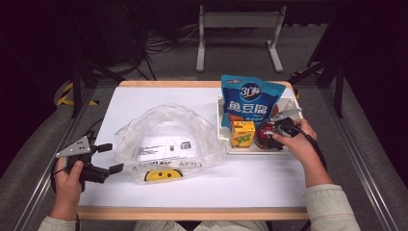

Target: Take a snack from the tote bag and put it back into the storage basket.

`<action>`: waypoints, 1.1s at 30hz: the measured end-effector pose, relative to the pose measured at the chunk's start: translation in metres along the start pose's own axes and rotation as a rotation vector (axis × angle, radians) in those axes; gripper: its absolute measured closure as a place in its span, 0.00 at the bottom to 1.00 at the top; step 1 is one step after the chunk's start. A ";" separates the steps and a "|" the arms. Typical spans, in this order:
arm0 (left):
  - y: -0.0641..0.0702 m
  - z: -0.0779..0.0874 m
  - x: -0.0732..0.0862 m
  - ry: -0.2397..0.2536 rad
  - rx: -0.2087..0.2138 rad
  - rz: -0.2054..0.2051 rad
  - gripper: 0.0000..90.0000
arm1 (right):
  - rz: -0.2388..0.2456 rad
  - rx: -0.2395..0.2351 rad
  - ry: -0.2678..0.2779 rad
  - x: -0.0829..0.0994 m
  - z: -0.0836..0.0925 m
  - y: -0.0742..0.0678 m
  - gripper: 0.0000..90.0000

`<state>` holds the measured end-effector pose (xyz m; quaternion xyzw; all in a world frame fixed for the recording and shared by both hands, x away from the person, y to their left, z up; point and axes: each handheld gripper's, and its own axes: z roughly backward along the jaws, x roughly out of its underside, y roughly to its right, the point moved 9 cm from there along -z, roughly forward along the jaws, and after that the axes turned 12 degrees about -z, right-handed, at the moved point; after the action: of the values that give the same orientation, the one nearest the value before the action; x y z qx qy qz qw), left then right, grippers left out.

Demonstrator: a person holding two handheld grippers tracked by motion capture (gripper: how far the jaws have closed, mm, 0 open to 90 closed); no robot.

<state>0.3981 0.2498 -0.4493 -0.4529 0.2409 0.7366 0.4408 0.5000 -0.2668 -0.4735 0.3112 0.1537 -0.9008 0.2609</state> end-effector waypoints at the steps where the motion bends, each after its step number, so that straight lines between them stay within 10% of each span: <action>1: 0.000 0.000 0.000 0.000 0.000 0.000 0.05 | -0.006 0.002 0.011 -0.001 0.001 0.000 0.20; 18: 0.002 0.001 -0.001 0.000 0.005 0.003 0.05 | -0.002 0.040 0.125 -0.014 0.049 -0.006 0.18; 33: 0.003 0.000 -0.002 0.001 0.009 -0.001 0.05 | 0.014 -0.063 0.264 -0.023 0.084 -0.044 0.19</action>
<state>0.3958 0.2478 -0.4472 -0.4516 0.2441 0.7350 0.4429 0.4498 -0.2594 -0.3900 0.4195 0.2128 -0.8450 0.2544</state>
